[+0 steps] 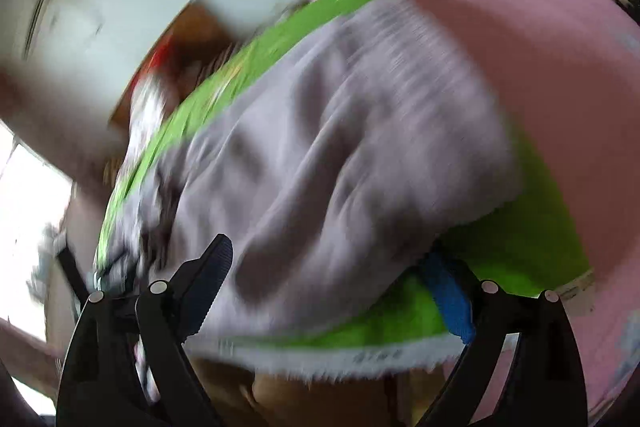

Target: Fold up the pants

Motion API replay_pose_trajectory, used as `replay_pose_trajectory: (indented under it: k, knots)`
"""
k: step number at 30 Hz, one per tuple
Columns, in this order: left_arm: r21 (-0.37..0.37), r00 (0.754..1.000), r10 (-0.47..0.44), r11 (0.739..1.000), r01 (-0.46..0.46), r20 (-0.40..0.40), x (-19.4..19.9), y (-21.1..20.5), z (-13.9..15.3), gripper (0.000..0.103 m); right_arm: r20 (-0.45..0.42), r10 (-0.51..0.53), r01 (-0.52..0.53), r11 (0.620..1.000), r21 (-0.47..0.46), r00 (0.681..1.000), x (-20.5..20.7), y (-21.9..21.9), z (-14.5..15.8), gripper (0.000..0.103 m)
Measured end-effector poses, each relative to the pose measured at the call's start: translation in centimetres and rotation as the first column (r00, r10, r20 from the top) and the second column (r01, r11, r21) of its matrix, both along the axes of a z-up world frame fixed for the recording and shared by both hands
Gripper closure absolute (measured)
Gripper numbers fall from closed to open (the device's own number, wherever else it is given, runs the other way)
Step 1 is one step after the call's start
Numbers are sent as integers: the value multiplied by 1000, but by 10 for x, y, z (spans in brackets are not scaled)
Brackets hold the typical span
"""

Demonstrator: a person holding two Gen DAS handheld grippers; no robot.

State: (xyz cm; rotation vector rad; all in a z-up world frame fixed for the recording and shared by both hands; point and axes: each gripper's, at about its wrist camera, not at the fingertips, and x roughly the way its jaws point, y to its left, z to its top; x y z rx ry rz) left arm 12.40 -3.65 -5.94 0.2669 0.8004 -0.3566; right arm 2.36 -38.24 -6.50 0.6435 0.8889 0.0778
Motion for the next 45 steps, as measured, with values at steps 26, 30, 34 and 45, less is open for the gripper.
replay_pose_trajectory:
  k: [26, 30, 34, 45]
  knots:
    - [-10, 1000, 1, 1000, -1, 3, 0, -2, 1, 1, 53, -481, 455, 855, 249, 875, -32, -24, -15, 57]
    - [-15, 1000, -1, 1000, 1, -2, 1, -2, 1, 1, 75, -529, 462, 795, 393, 846, -46, -32, -28, 68]
    - [-86, 1000, -13, 996, 12, -12, -3, 8, 8, 2, 148, -535, 453, 808, 376, 832, -48, -25, -10, 71]
    - [-411, 970, 236, 891, -191, 61, -43, 161, 81, 2, 480, -12, 243, 873, -423, 877, 20, 143, 132, 75]
